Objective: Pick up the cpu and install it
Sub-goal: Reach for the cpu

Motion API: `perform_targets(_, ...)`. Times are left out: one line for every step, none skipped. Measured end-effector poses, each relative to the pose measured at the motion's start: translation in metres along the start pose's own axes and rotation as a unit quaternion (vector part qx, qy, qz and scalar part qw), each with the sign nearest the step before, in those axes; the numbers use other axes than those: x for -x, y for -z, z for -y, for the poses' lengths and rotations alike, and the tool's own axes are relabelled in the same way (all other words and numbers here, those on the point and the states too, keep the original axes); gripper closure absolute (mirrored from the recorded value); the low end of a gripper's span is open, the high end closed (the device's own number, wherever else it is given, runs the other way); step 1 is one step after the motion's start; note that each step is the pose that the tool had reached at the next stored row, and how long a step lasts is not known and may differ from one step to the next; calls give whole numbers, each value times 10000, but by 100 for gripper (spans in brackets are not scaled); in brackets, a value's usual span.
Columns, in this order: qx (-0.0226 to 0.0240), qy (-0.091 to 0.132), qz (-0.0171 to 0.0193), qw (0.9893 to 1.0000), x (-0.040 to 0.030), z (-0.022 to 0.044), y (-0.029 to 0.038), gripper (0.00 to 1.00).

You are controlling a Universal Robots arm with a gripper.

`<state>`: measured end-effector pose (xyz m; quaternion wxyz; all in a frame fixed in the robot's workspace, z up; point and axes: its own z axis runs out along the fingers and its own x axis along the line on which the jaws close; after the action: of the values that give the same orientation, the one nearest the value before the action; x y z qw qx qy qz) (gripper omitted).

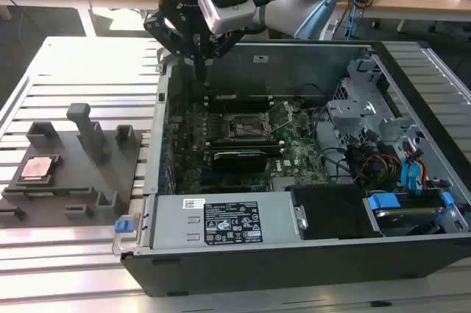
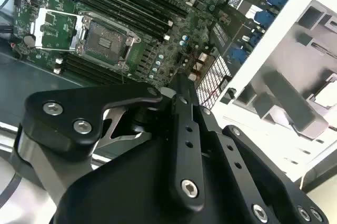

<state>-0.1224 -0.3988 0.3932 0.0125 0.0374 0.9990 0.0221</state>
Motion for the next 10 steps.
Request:
perform_targets(0,0,0,10000,-74,6,2,89)
perform_targets(0,1,0,10000,-187,14,5,89)
perform_targets(-1,0,0,10000,-287,22,8,89)
perform_targets(-1,0,0,10000,-359,27,10,89)
perform_targets(0,0,0,10000,-402,30,11,89)
perform_targets(0,0,0,10000,-429,32,12,89)
perform_targets(0,0,0,10000,-473,36,13,89)
perform_targets(0,1,0,10000,-496,37,14,89)
perform_targets(0,1,0,10000,-519,39,14,89)
perform_targets(0,0,0,10000,-553,41,15,89)
